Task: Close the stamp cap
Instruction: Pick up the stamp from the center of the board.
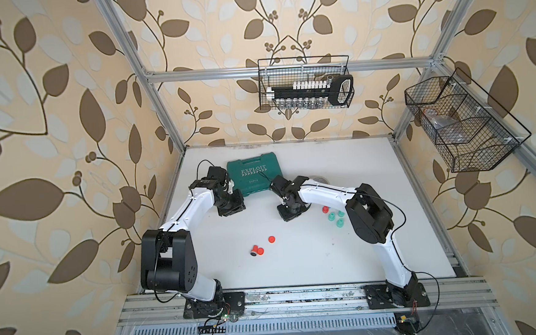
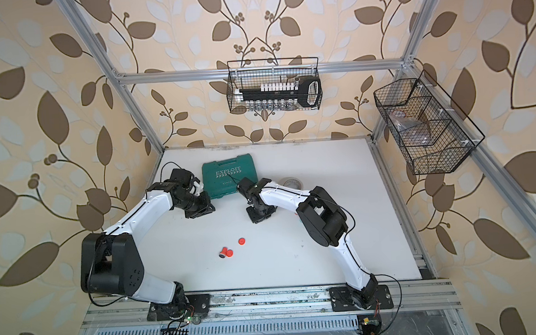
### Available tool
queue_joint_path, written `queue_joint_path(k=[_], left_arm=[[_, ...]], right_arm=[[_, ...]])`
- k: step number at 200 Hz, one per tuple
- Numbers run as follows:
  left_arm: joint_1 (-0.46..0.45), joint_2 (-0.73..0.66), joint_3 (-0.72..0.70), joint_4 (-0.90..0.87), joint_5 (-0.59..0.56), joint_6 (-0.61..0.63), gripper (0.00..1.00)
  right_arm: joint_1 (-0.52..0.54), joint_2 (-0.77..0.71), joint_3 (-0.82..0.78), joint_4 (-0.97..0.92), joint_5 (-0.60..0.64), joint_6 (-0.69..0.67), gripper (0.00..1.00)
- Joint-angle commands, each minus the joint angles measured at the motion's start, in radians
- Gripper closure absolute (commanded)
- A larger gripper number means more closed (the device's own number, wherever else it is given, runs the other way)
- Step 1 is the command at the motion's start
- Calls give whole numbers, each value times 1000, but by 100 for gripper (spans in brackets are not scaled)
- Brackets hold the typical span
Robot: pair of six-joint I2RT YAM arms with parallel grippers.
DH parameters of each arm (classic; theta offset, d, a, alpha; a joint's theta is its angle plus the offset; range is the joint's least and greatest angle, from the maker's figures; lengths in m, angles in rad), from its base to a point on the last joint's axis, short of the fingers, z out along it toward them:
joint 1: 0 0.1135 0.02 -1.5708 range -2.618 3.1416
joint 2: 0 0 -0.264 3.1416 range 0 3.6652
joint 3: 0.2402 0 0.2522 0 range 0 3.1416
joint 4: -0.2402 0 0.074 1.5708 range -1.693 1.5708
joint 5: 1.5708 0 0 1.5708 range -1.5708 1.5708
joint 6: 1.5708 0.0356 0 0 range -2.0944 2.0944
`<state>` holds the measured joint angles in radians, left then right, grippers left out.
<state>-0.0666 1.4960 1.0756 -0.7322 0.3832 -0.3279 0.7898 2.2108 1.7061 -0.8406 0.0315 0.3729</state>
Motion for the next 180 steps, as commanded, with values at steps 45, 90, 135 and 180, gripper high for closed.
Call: queue_joint_path(k=[45, 90, 135, 180], left_arm=[[-5, -37, 9, -23, -39, 61, 81], [-6, -46, -11, 15, -11, 43, 77], [-11, -79, -15, 57, 27, 10, 73], [-15, -85, -23, 72, 60, -6, 70]], right_arm=[[31, -44, 68, -46, -38, -9, 86], [34, -111, 40, -55, -28, -21, 87], [45, -188, -37, -29, -17, -32, 87], [68, -220, -76, -24, -5, -29, 87]])
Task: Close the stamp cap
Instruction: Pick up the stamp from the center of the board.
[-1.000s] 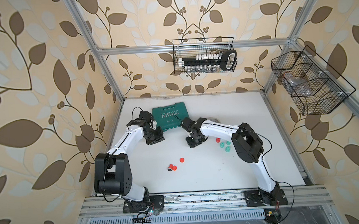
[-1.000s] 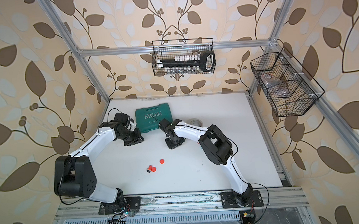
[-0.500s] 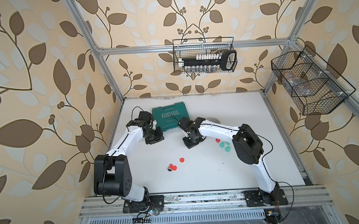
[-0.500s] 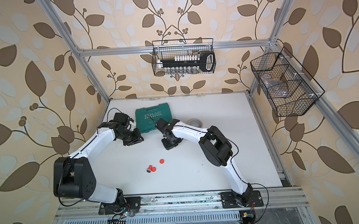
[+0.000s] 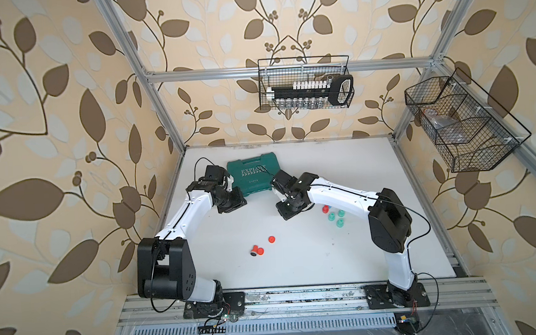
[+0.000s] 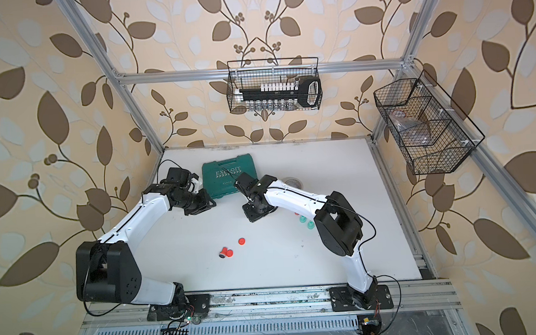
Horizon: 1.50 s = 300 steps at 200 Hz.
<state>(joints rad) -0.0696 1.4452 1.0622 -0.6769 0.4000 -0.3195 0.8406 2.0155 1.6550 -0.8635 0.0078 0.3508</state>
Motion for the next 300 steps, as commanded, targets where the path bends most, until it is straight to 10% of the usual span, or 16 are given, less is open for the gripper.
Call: queue_joint_path(k=[1, 300], left_arm=[[-12, -35, -10, 17, 43, -15, 69], [-102, -88, 90, -98, 118, -14, 65]], right_arm=[[18, -26, -26, -2, 20, -7, 87], [-1, -393, -368, 227, 32, -55, 89]])
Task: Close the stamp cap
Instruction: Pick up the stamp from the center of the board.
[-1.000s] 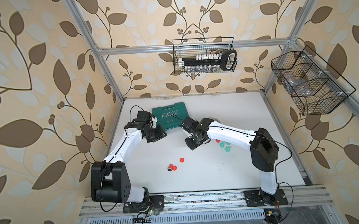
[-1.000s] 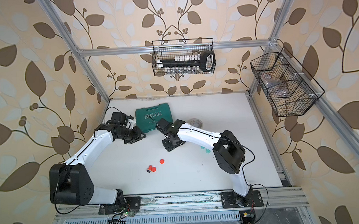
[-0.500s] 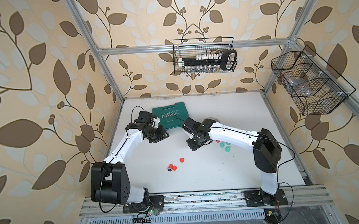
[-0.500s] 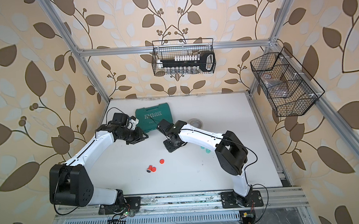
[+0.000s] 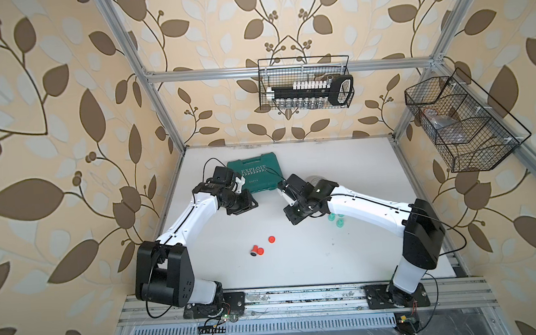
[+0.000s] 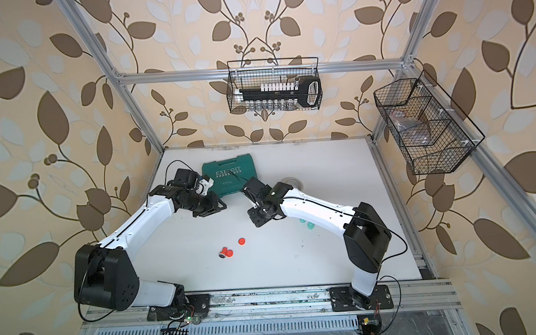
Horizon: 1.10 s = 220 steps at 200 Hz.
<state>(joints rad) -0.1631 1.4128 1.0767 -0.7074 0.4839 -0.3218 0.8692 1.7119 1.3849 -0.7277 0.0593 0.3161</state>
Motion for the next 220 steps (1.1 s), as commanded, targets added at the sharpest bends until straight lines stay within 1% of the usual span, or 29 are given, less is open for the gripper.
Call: queue_joint_path(k=[1, 19, 36, 58, 88, 136, 158, 191, 220], left_arm=[[-9, -58, 76, -69, 36, -14, 65], [-36, -104, 80, -84, 60, -67, 64], [-91, -145, 82, -98, 57, -121, 64], [-168, -184, 74, -96, 56, -193, 63], [-243, -216, 94, -88, 62, -278, 63], [-354, -242, 169, -69, 67, -391, 60], [-409, -241, 193, -52, 65, -434, 55], [-495, -210, 229, -56, 39, -468, 50], [-544, -182, 237, -52, 10, -491, 49]], right_arm=[[-31, -95, -103, 96, -22, -21, 89], [-68, -185, -209, 175, -70, -51, 89], [-91, -273, -292, 245, -101, -107, 89], [-96, -372, -361, 311, -137, -199, 88], [-97, -477, -425, 373, -198, -307, 89], [-96, -543, -467, 401, -339, -438, 88], [-95, -562, -486, 427, -384, -471, 89], [-88, -606, -525, 493, -421, -504, 89], [-87, -639, -552, 529, -421, -519, 91]])
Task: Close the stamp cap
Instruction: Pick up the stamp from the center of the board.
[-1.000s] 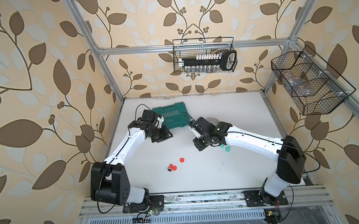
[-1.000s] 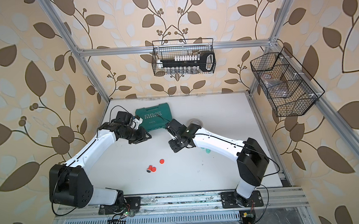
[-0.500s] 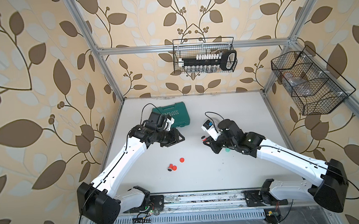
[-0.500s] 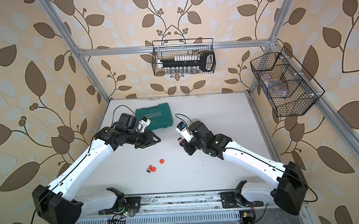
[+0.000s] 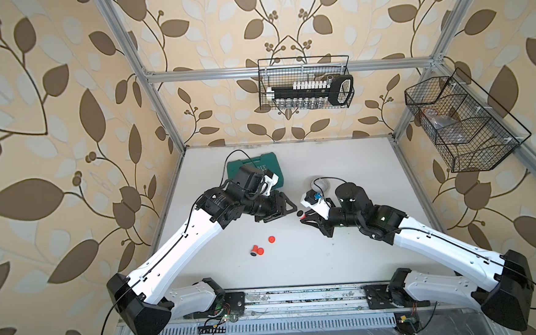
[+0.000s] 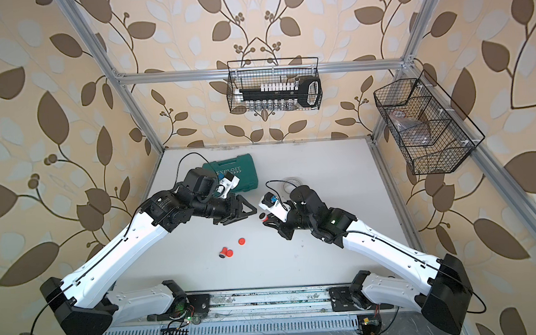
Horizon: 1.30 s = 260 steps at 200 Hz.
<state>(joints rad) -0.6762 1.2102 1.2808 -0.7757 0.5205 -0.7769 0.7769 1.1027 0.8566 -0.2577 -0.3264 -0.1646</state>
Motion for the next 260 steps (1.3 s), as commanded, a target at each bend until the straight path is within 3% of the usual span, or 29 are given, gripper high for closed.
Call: queue_joint_path(k=[1, 87, 238, 260], left_arm=[[-33, 22, 33, 17, -27, -37, 49], [-104, 72, 45, 46, -52, -71, 51], [-115, 89, 56, 36, -51, -72, 78], [-117, 86, 65, 35, -51, -72, 82]], right_arm=[[5, -31, -25, 60, -36, -39, 91], [17, -65, -39, 66, -66, -77, 92], [36, -94, -43, 44, 34, -116, 92], [35, -98, -40, 45, 35, -112, 88]])
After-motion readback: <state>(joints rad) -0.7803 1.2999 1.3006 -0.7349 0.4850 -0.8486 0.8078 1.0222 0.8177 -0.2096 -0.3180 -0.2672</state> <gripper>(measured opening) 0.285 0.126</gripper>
